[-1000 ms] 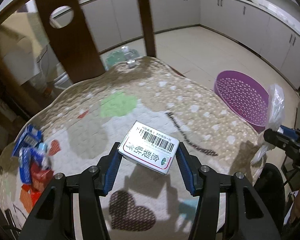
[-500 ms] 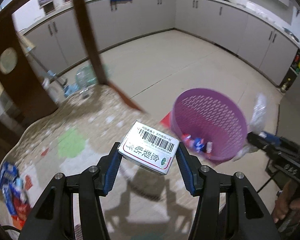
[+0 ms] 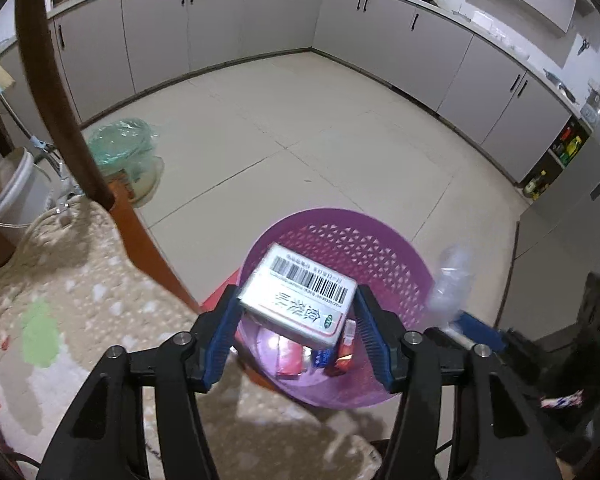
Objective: Collect trash
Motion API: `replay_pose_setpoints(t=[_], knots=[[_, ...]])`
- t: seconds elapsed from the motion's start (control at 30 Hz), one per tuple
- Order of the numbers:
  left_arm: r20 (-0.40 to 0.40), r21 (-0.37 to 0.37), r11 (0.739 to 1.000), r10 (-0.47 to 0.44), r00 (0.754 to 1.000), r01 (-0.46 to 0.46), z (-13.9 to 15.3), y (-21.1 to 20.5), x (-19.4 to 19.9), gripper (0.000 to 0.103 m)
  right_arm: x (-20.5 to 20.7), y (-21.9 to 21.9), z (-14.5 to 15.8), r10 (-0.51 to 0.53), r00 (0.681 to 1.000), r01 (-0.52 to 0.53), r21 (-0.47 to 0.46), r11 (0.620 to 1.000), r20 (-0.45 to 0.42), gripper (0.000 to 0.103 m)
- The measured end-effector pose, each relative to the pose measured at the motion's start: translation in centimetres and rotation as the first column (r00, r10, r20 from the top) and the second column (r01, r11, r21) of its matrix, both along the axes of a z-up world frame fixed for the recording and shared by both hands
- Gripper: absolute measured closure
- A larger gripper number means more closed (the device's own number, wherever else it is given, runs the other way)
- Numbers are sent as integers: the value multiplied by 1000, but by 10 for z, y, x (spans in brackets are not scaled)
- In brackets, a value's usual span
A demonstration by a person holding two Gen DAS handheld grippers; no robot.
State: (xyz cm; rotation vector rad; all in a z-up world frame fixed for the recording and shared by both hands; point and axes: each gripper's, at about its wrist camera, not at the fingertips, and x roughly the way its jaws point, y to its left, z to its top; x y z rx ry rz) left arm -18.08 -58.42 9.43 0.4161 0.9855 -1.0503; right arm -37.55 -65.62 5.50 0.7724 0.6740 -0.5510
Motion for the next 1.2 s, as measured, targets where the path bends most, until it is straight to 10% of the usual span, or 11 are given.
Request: replay_pose_setpoints(t=[0.63, 1.2], knots=[[41, -15, 998, 62, 997, -61, 10, 64, -5, 32, -3, 16, 0, -30, 999, 31, 18, 999, -17, 31], [65, -5, 929, 370, 927, -371, 12, 256, 42, 30, 64, 112, 27, 191, 980, -193, -40, 980, -50, 27]])
